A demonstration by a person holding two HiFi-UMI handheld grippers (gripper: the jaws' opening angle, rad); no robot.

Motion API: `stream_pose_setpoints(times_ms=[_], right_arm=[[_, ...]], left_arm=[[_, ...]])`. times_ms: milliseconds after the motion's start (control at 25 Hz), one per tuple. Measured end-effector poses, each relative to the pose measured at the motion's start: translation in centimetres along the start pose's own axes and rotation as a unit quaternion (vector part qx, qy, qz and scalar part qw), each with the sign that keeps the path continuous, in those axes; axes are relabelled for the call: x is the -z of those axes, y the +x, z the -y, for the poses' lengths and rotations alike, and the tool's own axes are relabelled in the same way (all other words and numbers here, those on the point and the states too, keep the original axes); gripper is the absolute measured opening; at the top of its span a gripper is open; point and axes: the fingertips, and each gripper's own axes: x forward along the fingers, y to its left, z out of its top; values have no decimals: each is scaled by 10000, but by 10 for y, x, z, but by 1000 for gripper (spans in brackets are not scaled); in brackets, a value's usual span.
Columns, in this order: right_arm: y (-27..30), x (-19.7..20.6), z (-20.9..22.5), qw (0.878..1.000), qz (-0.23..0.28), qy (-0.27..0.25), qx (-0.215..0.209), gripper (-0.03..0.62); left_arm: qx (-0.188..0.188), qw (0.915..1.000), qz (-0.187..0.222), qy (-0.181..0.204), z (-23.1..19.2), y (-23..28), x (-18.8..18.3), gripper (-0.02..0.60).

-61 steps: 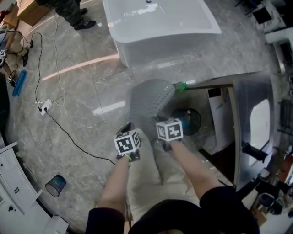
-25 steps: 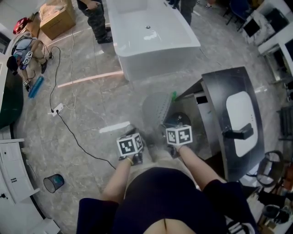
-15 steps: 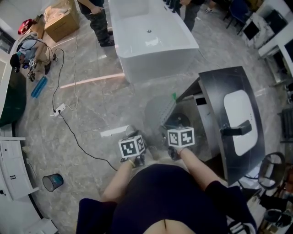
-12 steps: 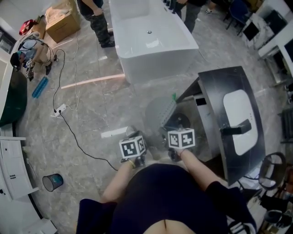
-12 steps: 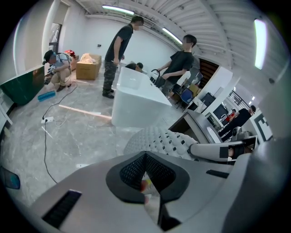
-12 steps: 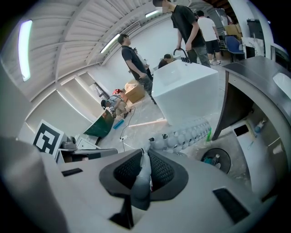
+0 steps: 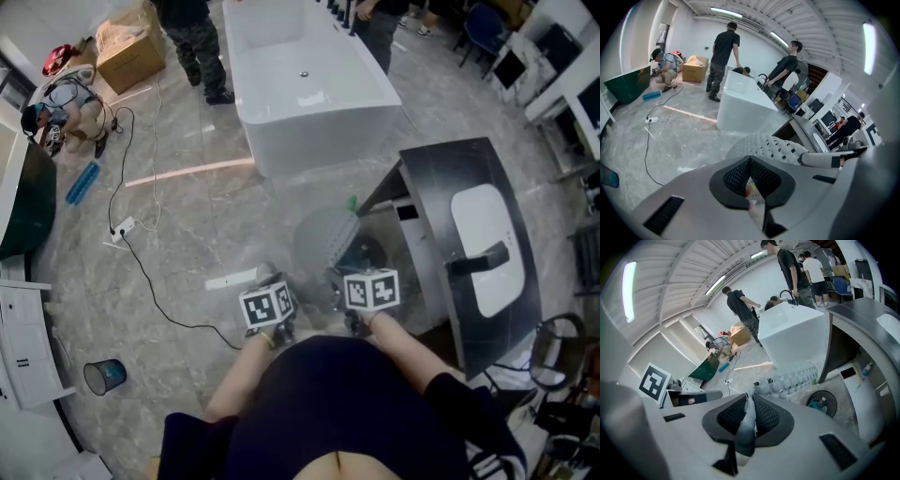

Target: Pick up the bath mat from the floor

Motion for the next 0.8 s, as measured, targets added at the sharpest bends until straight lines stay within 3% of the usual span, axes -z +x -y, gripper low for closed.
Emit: stream_pose_setpoints(times_ms=[800], right_arm=[[0, -3, -4, 9999, 34, 9, -98, 49]], left_arm=[[36, 10000, 56, -3, 4, -4, -1, -6]])
